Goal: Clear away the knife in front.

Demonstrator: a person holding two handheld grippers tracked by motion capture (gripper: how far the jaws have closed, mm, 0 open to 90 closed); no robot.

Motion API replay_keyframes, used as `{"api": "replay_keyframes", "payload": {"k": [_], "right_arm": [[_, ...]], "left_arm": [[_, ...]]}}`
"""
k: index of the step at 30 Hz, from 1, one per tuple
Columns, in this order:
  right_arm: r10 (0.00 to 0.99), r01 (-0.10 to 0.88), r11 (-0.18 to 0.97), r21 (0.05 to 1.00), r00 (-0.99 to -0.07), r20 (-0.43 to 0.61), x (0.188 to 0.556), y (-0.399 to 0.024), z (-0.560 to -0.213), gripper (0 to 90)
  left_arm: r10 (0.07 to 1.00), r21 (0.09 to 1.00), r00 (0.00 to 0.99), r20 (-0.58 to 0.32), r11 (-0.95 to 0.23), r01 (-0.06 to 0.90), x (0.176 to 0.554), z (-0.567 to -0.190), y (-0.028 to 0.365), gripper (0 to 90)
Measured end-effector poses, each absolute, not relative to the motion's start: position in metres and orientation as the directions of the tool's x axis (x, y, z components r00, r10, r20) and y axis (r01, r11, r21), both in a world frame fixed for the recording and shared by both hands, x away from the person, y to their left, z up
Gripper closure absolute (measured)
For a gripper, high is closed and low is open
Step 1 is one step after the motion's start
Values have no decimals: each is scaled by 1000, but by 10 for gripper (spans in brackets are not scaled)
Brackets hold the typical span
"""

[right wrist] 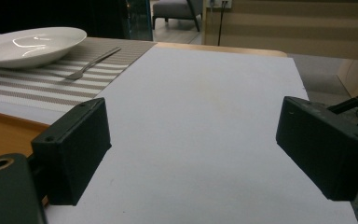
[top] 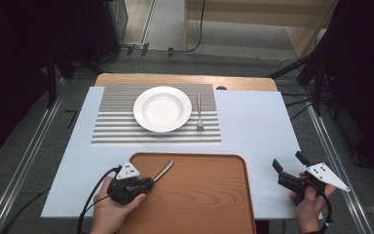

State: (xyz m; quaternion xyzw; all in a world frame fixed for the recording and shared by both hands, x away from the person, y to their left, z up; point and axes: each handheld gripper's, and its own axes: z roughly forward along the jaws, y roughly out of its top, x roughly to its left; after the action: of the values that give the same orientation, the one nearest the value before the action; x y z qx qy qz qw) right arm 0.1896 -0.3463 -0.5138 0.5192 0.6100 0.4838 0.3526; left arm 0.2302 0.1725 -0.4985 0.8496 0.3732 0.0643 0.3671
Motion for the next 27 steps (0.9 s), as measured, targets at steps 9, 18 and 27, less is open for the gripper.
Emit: {"api": "replay_keyframes", "payload": {"k": [9,18,27], "right_arm": [[975,293,-4,956,-212,69,190,-346,-514,91],[975,296,-1,955,-213,67,190,-346,-514,91],[975,295,4,956,-213,62,190,-345,-514,91]], "left_arm": [[689,690,697,-199,-407,599,231,-500,177,731],[654,765,739,-162,-389,513,233,-484,173,891],[593,735,793,-138,-476,483,246,-488,146,897]]}}
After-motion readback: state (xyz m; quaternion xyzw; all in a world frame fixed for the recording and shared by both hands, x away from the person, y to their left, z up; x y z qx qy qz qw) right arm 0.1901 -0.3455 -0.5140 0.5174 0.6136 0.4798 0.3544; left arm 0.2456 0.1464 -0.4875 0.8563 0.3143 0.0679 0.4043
